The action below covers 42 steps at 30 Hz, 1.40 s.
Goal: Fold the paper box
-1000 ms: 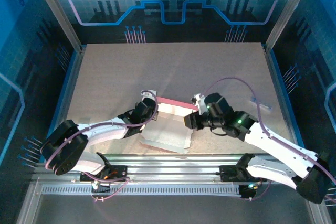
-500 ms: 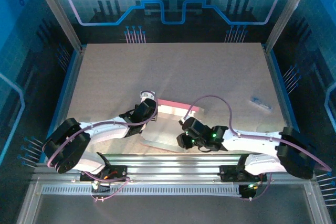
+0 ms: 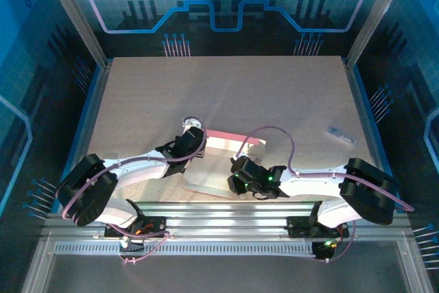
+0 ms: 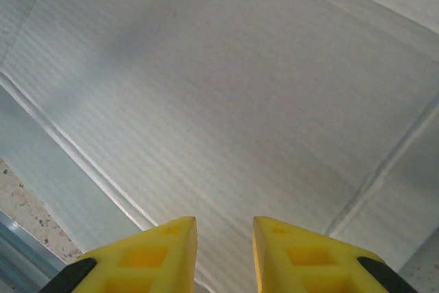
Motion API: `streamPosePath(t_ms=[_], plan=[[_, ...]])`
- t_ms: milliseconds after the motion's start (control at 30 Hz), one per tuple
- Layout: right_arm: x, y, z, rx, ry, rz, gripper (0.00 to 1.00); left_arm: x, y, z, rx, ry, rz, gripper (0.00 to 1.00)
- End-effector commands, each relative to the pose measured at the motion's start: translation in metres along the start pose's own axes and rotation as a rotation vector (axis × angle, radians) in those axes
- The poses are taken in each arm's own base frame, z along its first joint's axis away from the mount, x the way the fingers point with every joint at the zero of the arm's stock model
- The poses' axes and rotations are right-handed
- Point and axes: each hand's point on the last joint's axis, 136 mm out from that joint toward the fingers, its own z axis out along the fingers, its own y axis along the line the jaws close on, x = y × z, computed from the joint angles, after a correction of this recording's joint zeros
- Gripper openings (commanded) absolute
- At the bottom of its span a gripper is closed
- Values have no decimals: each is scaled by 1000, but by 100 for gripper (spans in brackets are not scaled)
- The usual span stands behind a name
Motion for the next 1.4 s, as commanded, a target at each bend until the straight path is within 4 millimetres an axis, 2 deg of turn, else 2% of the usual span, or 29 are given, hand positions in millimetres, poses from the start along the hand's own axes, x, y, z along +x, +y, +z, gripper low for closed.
streamPosePath(t_ms=[0, 267, 467, 633, 767, 933, 1000, 1167, 1267, 1367], plan=[[4, 0, 6, 10, 1, 3, 29, -2, 0, 5, -8, 21, -8, 16], [17, -10, 17, 81, 53, -1, 27, 0, 5, 9, -48, 30, -15, 9], [17, -11, 18, 96, 56, -6, 26, -1, 9, 8, -72, 29, -14, 9], [1, 0, 6, 78, 29, -39, 26, -7, 1, 0, -14, 22, -32, 29], [-16, 9, -11, 60, -12, -86, 29, -11, -6, -18, 64, 38, -51, 54], [-37, 17, -42, 17, -60, -136, 33, 0, -8, -49, 154, 111, -94, 83], [-44, 19, -57, -6, -78, -154, 36, 4, -10, -65, 209, 134, -117, 99], [-60, 18, -100, -78, -111, -139, 44, 7, -11, -107, 325, 183, -188, 100], [-65, 12, -120, -113, -96, -105, 48, 5, -7, -126, 352, 217, -256, 99], [-68, 3, -136, -111, -98, -82, 48, 2, -15, -138, 420, 237, -332, 99]])
